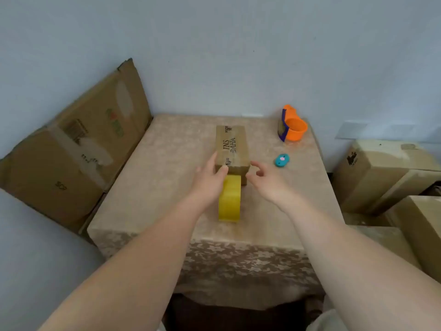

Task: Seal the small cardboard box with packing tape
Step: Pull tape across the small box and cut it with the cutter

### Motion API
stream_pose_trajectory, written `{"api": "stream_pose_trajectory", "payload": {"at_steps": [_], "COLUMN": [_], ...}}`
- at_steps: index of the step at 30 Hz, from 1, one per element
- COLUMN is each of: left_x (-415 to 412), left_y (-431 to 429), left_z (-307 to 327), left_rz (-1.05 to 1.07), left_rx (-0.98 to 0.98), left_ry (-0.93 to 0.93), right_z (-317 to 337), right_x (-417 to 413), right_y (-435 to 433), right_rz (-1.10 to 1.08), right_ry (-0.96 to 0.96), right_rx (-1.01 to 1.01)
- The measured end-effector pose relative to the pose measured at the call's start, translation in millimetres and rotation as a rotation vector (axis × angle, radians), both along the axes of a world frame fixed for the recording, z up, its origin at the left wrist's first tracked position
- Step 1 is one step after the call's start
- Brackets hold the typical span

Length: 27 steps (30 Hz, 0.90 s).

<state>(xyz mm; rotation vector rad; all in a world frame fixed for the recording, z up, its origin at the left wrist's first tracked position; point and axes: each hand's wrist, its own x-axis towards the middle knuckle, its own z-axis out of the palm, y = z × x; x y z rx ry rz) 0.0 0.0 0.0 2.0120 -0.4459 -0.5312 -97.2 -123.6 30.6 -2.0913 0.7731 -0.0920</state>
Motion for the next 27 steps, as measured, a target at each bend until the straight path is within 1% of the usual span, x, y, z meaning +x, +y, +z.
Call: {"api": "stream_pose_trajectory", "payload": {"at_steps": [2, 4, 6, 11, 17, 20, 22, 24, 26, 27], "left_x": [6, 6, 7, 14, 27, 28, 32, 35, 37, 38], "left_y": [-3, -3, -6, -15, -17, -17, -18, -21, -26, -30], "left_z": [0, 3, 0, -2, -6, -5, -2, 3, 9, 12], "left_rz": [0.021, 0.031, 0.014, 0.003, 0.01, -0.027, -0.022, 0.027, 0.038, 0.01], "left_rx": [-0.047, -0.099, -0.132, -0.129, -0.112, -0.1, -0.067, -0.013, 0.065, 0.12], "left_ry": [-0.003, 0.079, 0.104, 0.063, 0.115, 0.125, 0.085, 0.004, -0.117, -0.203], "right_z": [-1, -4, -11, -25, -32, -30, -30, -34, -39, -41], "right_x": [8, 14, 22, 34, 43, 44, 43, 41, 39, 39], "right_y": [-3, -6, -8, -12, -15, -22, -33, -48, -63, -70], "right_rz": [0.01, 0.02, 0.032, 0.02, 0.016, -0.006, -0.048, -0.104, -0.14, -0.146], "right_ry": [-0.007, -0.026, -0.045, -0.093, -0.124, -0.106, -0.103, -0.078, -0.02, 0.02], "right_rx": [-0.003, -0.001, 0.011, -0.018, 0.016, -0.049, -0.124, -0.221, -0.29, -0.309]}}
